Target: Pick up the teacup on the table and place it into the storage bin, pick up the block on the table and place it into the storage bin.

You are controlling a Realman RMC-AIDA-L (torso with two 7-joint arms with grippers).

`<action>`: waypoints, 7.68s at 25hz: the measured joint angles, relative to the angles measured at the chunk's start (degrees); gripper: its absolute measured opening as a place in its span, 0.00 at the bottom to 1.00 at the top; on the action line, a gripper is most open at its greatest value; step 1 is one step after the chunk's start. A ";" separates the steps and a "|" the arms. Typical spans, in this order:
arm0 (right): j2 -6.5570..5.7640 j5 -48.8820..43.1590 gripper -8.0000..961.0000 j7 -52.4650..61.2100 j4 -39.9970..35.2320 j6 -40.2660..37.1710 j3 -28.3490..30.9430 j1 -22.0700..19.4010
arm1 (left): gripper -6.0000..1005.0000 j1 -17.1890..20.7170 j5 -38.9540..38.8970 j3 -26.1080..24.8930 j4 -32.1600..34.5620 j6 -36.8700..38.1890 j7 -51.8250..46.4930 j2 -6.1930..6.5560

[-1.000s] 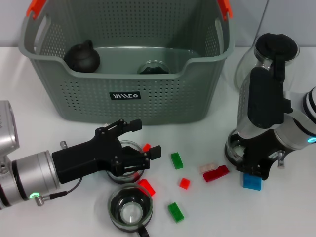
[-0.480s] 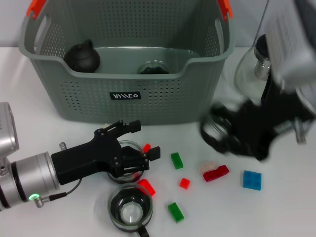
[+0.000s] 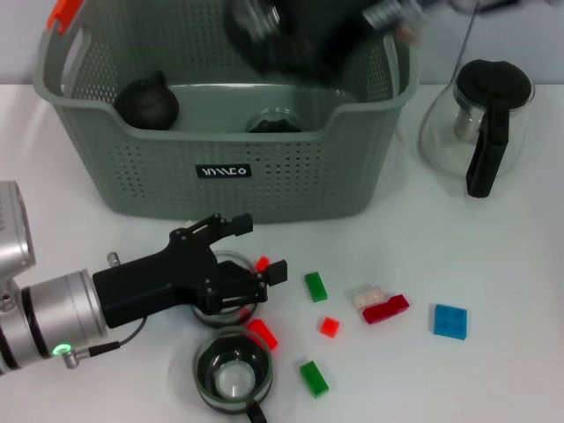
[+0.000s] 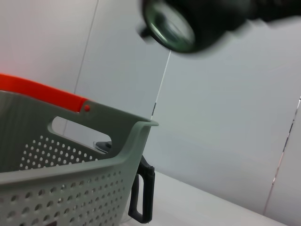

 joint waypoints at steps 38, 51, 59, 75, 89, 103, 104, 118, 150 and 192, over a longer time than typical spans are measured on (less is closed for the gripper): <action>0.52 -7.59 0.15 -16.07 49.35 50.34 -4.09 8.23 | 0.92 -0.30 -0.70 0.01 -0.26 -0.51 0.00 -0.09; 0.57 -8.06 0.55 -13.31 35.17 46.30 -4.34 3.12 | 0.92 0.04 -0.70 0.00 -0.26 -0.31 -0.32 -0.09; 0.21 5.19 0.74 -13.95 10.32 28.31 -4.00 -9.38 | 0.92 0.09 -0.70 0.00 -0.26 0.06 -0.31 -0.10; 0.20 -4.18 0.78 -11.71 -14.95 -17.69 -2.35 -27.92 | 0.91 0.11 -0.56 0.05 -0.26 -0.05 -0.17 0.09; 0.46 -24.54 0.78 -5.81 5.06 -5.73 -13.25 -22.51 | 0.91 0.11 -0.69 0.25 -0.30 -0.45 -0.25 -0.11; 0.60 -25.29 0.78 -3.61 11.20 7.66 -26.01 -22.00 | 0.91 0.23 -0.71 0.00 -1.19 -0.52 -0.07 -0.13; 0.62 -25.24 0.78 -3.44 11.59 8.36 -26.66 -22.04 | 0.91 0.23 -0.71 0.01 -1.36 -0.52 -0.07 -0.13; 0.65 -24.78 0.71 -2.26 13.45 11.55 -29.71 -22.52 | 0.91 0.23 -0.70 0.00 -1.40 -0.57 0.00 -0.01; -1.04 -1.43 0.51 -0.11 2.67 4.78 7.97 -3.30 | 0.91 2.41 -0.26 0.00 1.81 0.19 -0.44 0.76; 0.32 15.87 0.98 -7.32 9.08 -9.33 1.99 -21.91 | 0.91 2.92 19.11 9.47 30.21 17.12 -2.47 2.87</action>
